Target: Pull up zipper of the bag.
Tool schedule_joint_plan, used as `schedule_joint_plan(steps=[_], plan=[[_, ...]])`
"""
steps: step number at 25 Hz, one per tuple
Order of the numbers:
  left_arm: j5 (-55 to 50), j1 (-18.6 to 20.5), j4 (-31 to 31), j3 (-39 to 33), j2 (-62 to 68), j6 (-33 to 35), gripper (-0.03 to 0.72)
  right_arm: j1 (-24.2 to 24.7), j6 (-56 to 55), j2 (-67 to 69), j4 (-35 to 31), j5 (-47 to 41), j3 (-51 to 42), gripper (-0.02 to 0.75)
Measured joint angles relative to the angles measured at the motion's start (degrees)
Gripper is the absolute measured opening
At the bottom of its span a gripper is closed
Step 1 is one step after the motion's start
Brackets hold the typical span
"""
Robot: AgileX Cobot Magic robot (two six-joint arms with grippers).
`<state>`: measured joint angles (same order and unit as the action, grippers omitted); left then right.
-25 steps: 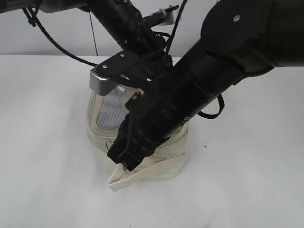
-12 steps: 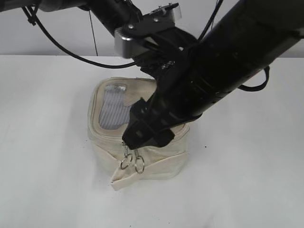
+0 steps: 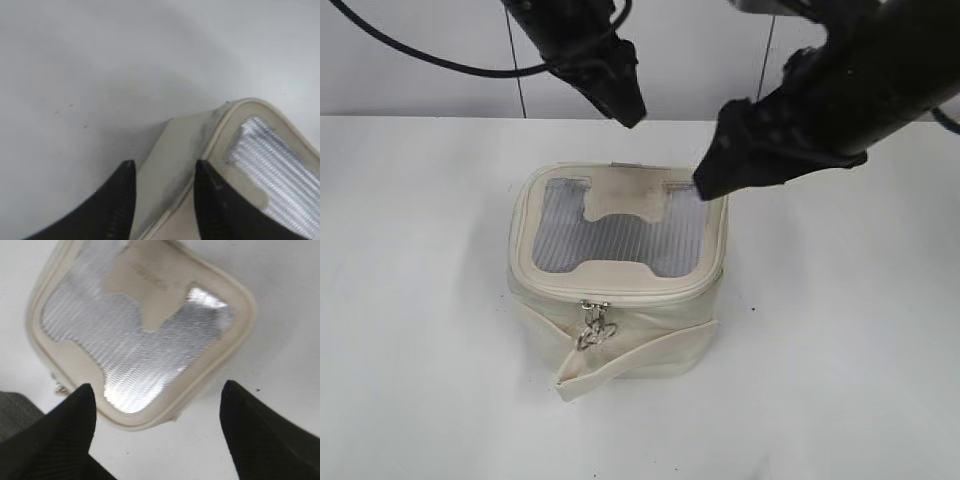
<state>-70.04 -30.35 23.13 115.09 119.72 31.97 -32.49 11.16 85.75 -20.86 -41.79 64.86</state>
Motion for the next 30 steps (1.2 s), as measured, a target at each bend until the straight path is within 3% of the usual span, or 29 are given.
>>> schedule_joint_plan(steps=[7, 13, 16, 22, 30], plan=[[0.0, 4.7, -13.7, 0.0, -5.3, -12.1, 0.306, 14.0, -2.5, -0.1, 3.9, 0.0, 0.0, 0.596], [0.0, 13.1, -21.6, -0.1, -9.2, -26.1, 0.306, 23.4, -12.2, -0.1, 16.0, -0.3, 0.0, 0.596], [0.2, 18.0, -22.8, -2.9, -12.9, -28.7, 0.306, 26.5, -14.0, -0.1, 19.9, -3.4, 0.0, 0.596], [0.2, 24.6, -23.1, -18.0, -26.0, -30.7, 0.306, 27.7, -16.5, -2.1, 25.9, -11.2, -0.3, 0.595], [3.1, 25.2, -22.4, -43.0, -48.1, -31.0, 0.305, 27.8, -16.9, -16.4, 27.6, -17.3, -9.6, 0.595]])
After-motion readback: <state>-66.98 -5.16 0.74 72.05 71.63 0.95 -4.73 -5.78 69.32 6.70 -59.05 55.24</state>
